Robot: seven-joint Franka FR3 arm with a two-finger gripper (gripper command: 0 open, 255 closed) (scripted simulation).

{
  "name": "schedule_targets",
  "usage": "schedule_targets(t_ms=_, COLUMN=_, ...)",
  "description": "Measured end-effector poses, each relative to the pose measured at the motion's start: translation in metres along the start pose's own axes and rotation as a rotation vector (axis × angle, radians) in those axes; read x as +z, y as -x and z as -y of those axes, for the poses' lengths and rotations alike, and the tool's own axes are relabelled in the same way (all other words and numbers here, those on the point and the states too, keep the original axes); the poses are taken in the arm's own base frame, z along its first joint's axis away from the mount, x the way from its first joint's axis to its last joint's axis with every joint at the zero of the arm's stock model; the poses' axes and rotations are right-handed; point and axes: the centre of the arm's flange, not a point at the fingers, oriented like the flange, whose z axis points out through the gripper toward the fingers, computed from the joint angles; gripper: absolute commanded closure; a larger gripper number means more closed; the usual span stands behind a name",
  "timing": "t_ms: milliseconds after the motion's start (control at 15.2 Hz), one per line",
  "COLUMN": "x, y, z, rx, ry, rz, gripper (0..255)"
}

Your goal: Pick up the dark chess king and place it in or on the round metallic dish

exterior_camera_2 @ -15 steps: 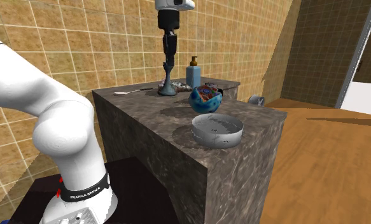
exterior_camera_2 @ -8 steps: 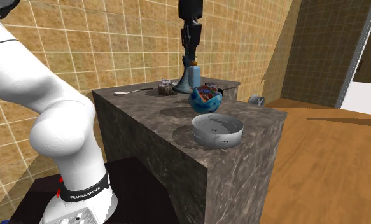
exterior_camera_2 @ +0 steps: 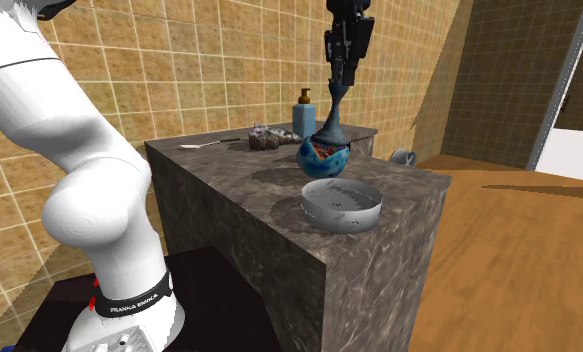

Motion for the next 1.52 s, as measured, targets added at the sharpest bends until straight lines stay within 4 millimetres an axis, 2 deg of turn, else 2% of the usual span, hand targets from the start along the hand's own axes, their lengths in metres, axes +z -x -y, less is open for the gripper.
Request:
schedule_targets(t_ms=66, x=-0.005, y=-0.008, z=-0.010, rx=0.000, ry=0.000, rz=0.000, gripper=255)
schedule_targets(t_ms=264, x=0.004, y=-0.014, z=-0.017, rx=-0.001, ry=0.001, rz=0.001, gripper=255)
schedule_targets(t_ms=1518, x=0.105, y=-0.015, z=-0.020, rx=-0.001, ry=0.001, rz=0.001, gripper=255)
